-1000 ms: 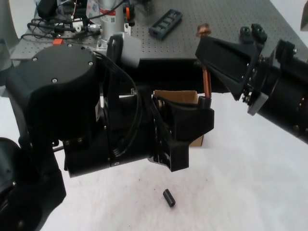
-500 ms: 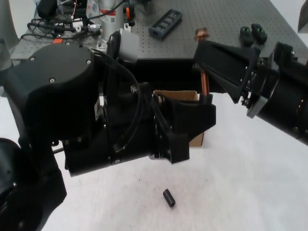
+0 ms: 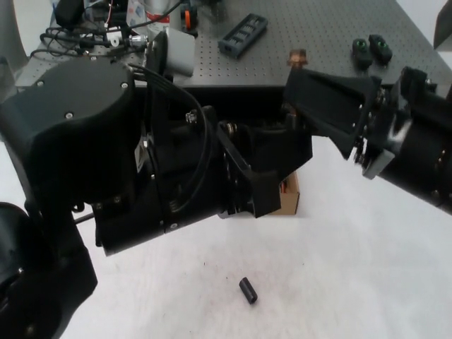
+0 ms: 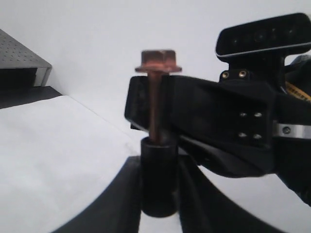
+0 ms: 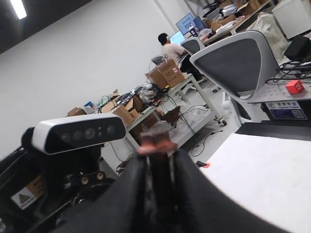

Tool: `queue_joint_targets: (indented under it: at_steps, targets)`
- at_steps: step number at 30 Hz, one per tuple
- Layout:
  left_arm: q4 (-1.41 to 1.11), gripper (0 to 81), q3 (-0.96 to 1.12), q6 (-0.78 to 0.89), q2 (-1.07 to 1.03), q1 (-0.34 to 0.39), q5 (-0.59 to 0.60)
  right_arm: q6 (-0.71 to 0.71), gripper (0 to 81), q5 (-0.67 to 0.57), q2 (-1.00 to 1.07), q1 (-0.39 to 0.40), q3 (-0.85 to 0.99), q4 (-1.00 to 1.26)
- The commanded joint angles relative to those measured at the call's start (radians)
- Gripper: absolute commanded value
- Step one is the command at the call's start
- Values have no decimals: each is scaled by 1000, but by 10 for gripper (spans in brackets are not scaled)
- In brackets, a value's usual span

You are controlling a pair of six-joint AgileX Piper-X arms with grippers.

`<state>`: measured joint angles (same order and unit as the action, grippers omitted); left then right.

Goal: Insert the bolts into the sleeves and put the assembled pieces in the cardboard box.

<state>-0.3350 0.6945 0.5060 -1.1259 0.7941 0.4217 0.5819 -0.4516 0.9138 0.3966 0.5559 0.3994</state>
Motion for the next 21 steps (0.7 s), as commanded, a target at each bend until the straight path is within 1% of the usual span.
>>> queue_joint_targets:
  at_steps: [1,2,5,9,11,13,15,16,17,18,21]
  targets:
    - [-27,7,12,-51,9,-2,-14,13,418,-80,-4,-12,5,15]
    - [-27,7,12,-54,7,-2,-14,28,426,-80,-8,-24,5,15]
    - [-27,7,12,-66,-13,-2,-37,34,382,-103,-45,-79,5,-30]
    - [-27,7,31,-56,-93,-29,-73,37,351,-125,-158,-212,5,-172]
    - [-27,7,61,-40,-159,-61,-82,82,321,-125,-228,-286,5,-293]
    - [-27,7,102,-51,-229,-94,-82,187,230,-145,-282,-364,5,-464]
    - [-27,7,163,-114,-309,-129,-82,252,56,-230,-312,-443,5,-622]
    - [-27,7,199,-158,-355,-145,-82,255,45,-270,-318,-475,5,-698]
    - [-27,7,235,-198,-401,-159,-82,255,76,-305,-318,-502,5,-757]
    - [-27,7,266,-224,-444,-169,-82,255,76,-339,-318,-525,5,-799]
    - [-25,7,373,-248,-567,-200,-81,273,76,-380,-294,-539,3,-829]
